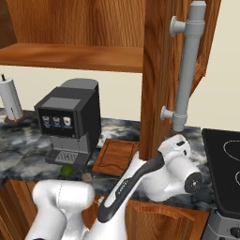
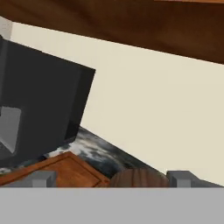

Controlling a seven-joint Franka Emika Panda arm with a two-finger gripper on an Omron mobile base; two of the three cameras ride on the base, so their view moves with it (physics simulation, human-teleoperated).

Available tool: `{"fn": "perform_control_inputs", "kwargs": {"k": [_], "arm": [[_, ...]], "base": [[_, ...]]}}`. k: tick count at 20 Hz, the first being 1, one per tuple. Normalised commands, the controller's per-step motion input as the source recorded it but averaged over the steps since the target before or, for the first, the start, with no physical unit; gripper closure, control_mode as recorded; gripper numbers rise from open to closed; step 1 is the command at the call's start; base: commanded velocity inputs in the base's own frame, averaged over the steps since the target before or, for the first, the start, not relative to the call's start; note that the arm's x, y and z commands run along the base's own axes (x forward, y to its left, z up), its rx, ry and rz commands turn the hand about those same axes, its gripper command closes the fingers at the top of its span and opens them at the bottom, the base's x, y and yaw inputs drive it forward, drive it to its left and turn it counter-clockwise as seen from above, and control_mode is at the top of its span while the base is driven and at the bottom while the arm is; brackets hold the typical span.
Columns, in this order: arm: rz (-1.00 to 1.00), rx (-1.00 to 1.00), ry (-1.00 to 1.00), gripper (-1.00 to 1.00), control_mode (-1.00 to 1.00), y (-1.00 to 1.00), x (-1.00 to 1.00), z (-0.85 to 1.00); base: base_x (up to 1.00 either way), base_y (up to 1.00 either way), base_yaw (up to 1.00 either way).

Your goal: Open the cabinet. Place the bowl and condiment on the counter. Then place the lime and garlic on the cutting board.

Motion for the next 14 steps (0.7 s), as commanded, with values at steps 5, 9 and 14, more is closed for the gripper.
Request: {"fn": "perform_control_inputs", "kwargs": {"k": [5,9,14], "arm": [[-0.22,-0.07,0.26,-1.0,-1.0,0.85,-0.5,0.56],[-0.12,-0.13,0.35,-1.0,-1.0,1.0,-0.34,0.03],[-0.11,-0.12,0.44,-1.0,-1.0,1.0,-0.03,-0.09]], "base": [[0.0,0.0,0.0],[0.0,0.0,0.0],[0.0,0.0,0.0]]}}
